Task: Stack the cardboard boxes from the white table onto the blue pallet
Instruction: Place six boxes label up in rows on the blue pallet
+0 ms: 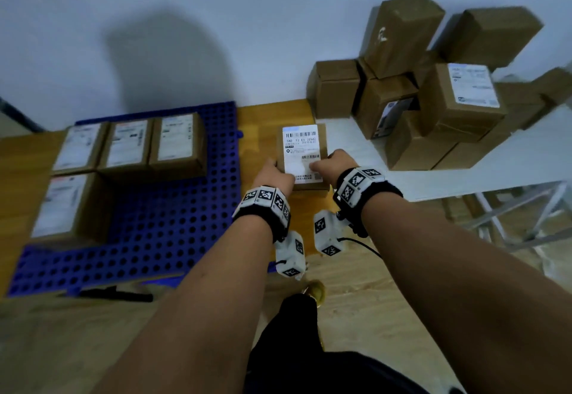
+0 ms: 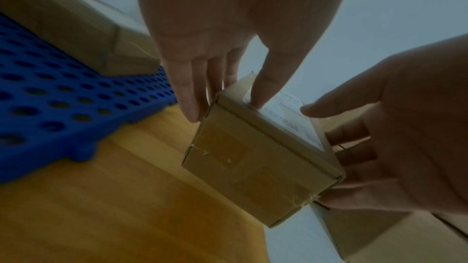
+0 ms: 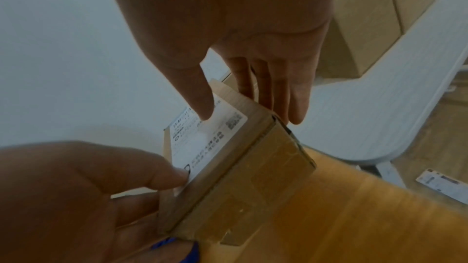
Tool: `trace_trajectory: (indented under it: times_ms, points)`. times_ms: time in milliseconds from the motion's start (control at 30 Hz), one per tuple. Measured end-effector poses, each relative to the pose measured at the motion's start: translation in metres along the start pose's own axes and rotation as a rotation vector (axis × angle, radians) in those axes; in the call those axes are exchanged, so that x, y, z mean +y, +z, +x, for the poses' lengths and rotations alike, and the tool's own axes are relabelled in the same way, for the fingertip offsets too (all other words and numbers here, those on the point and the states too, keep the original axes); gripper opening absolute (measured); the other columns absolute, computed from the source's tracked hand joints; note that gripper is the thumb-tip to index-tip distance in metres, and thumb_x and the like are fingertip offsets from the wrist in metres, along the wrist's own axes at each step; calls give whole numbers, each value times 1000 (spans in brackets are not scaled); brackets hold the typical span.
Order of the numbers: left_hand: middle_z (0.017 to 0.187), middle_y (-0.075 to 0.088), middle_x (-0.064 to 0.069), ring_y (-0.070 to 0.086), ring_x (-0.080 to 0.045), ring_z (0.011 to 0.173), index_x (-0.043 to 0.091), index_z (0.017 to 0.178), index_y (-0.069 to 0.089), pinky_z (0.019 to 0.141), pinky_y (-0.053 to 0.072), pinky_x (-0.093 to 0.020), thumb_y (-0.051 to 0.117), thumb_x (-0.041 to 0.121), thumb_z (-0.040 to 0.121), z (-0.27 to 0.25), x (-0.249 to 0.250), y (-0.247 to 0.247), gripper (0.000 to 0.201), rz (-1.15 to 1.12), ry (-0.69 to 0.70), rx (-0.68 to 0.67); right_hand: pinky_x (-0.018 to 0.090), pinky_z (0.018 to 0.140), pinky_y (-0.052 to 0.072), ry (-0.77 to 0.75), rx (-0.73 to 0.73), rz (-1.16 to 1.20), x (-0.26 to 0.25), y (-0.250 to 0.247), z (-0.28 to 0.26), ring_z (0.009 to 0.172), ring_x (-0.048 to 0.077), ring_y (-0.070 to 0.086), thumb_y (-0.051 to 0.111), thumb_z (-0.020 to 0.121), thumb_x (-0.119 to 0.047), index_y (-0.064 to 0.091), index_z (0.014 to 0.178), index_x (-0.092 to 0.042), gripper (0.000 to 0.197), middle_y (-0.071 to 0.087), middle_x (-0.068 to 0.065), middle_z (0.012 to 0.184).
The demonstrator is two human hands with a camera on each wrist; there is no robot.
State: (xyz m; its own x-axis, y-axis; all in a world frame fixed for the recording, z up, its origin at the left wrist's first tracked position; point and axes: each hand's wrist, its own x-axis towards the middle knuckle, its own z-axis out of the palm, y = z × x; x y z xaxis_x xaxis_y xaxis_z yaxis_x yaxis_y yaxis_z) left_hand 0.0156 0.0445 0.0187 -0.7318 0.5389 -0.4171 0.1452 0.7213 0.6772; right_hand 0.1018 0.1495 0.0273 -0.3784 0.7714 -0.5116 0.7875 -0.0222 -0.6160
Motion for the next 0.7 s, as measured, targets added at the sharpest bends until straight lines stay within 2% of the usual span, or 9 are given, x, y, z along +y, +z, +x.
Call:
trace_trajectory:
  times_ms: [100,167,233,333,400,500,567,633,700]
  points:
    - [100,58,-5,54,-25,84,16,130,44,70,42,-29,53,16,87,-18,-24,-23,43,33,-52,79,32,76,50,-55,-77,-45,-13,24,-25,103,29,63,66,86,-24,55,123,-5,43,64,13,116]
    - [104,60,-5,57,-26,88,14,133,43,69,42,-29,52,18,88,-26,-41,-40,46,40,-91,117,35,78,54,-86,-128,-68,-23,42,-39,99,28,64,66,86,-22,56,120,-6,39,64,12,114]
    - [111,62,-8,56,-25,85,12,129,44,66,42,-30,51,20,89,-31,-59,-56,42,49,-119,143,33,72,54,-125,-169,-114,-33,62,-50,92,26,64,63,87,-19,59,114,-5,31,65,11,109]
    - [114,61,-11,58,-28,88,9,125,44,65,41,-31,50,21,90,-35,-81,-79,37,53,-168,174,26,54,43,-177,-219,-175,-48,88,-65,70,20,57,60,89,-18,60,88,-8,9,61,7,85]
    - [115,60,-13,59,-30,92,6,125,44,66,41,-32,50,21,91,-35,-97,-95,38,55,-206,192,25,50,40,-196,-258,-209,-60,107,-75,63,17,54,60,89,-20,58,77,-12,15,59,4,78]
    - [115,60,-14,58,-29,90,4,126,44,66,39,-32,51,22,91,-33,-119,-121,40,60,-247,199,31,67,53,-231,-294,-233,-78,137,-83,83,25,65,62,86,-23,67,100,-9,21,68,9,99]
    - [116,60,-14,58,-30,94,4,127,44,67,39,-32,52,22,90,-31,-134,-136,42,73,-270,187,30,62,50,-236,-297,-252,-90,154,-88,84,27,63,63,86,-23,64,102,-5,25,66,10,99]
    - [112,60,-13,56,-28,84,4,127,45,63,40,-31,53,23,88,-27,-150,-152,44,87,-290,166,28,51,39,-226,-297,-289,-100,174,-93,79,24,56,63,88,-24,58,96,-4,22,60,9,93]
    - [108,60,-12,53,-25,77,4,126,45,59,40,-30,54,23,88,-24,-164,-166,43,110,-305,155,28,51,36,-213,-297,-295,-110,189,-100,79,24,53,63,88,-25,56,95,-5,22,56,10,92]
